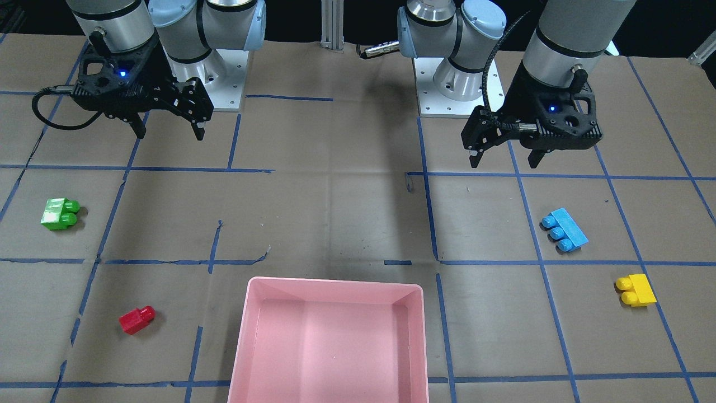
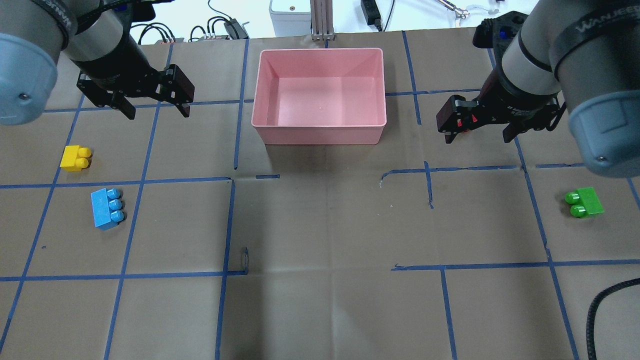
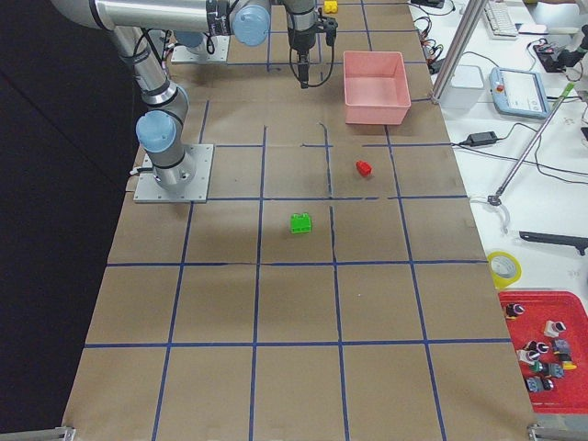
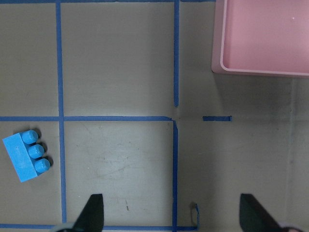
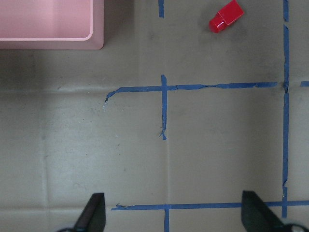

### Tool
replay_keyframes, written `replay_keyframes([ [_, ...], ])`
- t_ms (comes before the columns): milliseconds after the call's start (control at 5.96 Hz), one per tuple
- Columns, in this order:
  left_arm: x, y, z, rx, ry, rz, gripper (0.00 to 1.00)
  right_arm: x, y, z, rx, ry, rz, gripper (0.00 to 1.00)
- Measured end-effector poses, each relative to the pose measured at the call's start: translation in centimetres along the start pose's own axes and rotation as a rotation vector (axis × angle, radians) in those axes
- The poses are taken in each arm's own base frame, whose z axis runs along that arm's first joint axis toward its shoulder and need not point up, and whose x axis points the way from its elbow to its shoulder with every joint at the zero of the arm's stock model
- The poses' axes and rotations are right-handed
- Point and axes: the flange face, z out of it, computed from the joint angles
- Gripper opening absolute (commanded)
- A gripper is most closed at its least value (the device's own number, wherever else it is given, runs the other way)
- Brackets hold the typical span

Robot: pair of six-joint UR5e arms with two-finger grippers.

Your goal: Put all blocks into box

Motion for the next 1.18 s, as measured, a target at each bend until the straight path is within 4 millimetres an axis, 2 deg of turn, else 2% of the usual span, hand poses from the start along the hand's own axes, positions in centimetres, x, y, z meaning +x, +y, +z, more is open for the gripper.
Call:
replay_keyframes([
  [1175, -0.43, 0.26, -0.77, 0.015, -0.004, -0.007, 1.00, 0.05, 0.13, 0.10, -0.004, -0.001, 0.003, 1.00],
])
